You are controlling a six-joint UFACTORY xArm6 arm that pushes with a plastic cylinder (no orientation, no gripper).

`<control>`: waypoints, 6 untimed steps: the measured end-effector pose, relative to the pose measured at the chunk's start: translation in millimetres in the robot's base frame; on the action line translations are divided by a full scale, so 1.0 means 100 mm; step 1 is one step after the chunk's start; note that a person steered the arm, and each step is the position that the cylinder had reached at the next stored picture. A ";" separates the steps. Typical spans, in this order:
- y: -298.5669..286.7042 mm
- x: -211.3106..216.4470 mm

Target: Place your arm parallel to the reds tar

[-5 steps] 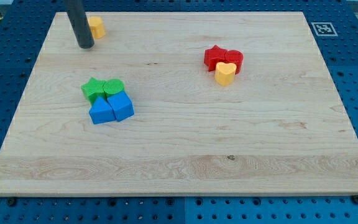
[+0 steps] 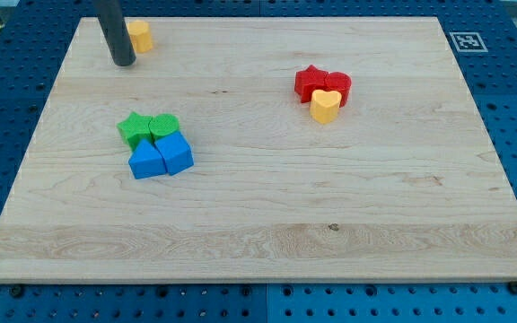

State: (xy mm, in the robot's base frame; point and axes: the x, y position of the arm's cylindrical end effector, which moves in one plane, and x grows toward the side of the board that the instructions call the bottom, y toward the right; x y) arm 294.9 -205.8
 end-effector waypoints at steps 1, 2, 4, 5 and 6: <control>0.00 0.00; 0.00 0.13; 0.03 0.37; 0.29 0.48; 0.36 0.48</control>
